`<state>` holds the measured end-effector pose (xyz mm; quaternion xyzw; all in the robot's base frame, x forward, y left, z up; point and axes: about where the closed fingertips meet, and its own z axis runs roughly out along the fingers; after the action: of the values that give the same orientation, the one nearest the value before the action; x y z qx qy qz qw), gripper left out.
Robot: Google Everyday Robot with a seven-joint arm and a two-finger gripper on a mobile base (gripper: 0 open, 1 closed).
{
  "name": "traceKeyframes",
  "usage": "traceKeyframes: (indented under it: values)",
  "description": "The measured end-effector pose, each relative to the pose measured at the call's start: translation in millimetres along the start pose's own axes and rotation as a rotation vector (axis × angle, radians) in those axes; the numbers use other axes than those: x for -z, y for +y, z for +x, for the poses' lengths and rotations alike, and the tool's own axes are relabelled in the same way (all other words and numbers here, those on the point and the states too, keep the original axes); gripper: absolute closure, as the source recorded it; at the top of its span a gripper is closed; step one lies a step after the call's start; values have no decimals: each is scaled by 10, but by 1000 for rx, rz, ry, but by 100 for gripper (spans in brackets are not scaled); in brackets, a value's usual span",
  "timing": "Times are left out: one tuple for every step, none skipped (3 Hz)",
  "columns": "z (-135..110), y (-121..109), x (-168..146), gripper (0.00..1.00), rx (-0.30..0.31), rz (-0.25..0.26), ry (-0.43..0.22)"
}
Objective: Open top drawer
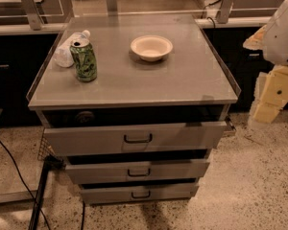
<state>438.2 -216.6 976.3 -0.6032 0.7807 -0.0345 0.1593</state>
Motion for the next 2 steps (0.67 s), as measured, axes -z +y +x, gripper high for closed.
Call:
traceKeyframes:
  values:
    - [9, 18, -44, 0, -8, -4, -14]
    - [40, 78, -175, 0, -27, -23, -45]
